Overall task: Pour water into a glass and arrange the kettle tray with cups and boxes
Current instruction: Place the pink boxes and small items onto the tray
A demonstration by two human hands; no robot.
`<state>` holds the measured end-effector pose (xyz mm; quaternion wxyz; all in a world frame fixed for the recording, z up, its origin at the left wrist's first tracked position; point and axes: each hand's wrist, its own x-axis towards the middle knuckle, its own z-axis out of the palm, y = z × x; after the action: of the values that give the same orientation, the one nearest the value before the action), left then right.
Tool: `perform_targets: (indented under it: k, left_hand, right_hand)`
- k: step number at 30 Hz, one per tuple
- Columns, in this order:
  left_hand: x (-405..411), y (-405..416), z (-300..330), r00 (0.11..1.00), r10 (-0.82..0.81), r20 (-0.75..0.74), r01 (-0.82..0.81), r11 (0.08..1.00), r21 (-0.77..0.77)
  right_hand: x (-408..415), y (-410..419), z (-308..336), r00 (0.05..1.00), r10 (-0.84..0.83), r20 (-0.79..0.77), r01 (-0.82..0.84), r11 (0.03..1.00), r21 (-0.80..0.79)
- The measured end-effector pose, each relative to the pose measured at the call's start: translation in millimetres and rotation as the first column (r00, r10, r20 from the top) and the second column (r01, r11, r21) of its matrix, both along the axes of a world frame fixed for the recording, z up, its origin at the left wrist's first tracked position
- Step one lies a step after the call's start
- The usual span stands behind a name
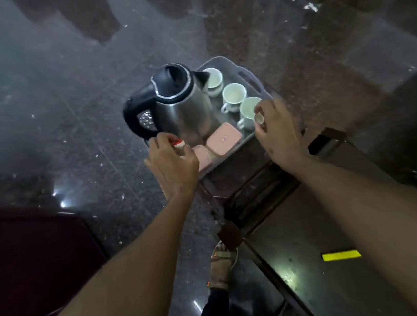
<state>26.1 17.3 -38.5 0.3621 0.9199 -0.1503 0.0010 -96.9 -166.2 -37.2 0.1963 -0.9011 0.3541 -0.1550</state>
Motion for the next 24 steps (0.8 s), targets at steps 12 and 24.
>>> perform_targets:
  k: [12, 24]
  left_hand:
    - [45, 22, -36, 1.000, 0.006, 0.002, -0.006, 0.985, 0.171]
    - [52, 26, -48, 0.999, -0.034, 0.010, 0.031, 0.976, 0.216]
  right_hand:
    - [86, 7, -21, 0.978, 0.144, -0.151, -0.137, 0.989, 0.053]
    - [92, 10, -39, 0.972, 0.171, -0.161, -0.167, 0.985, 0.040]
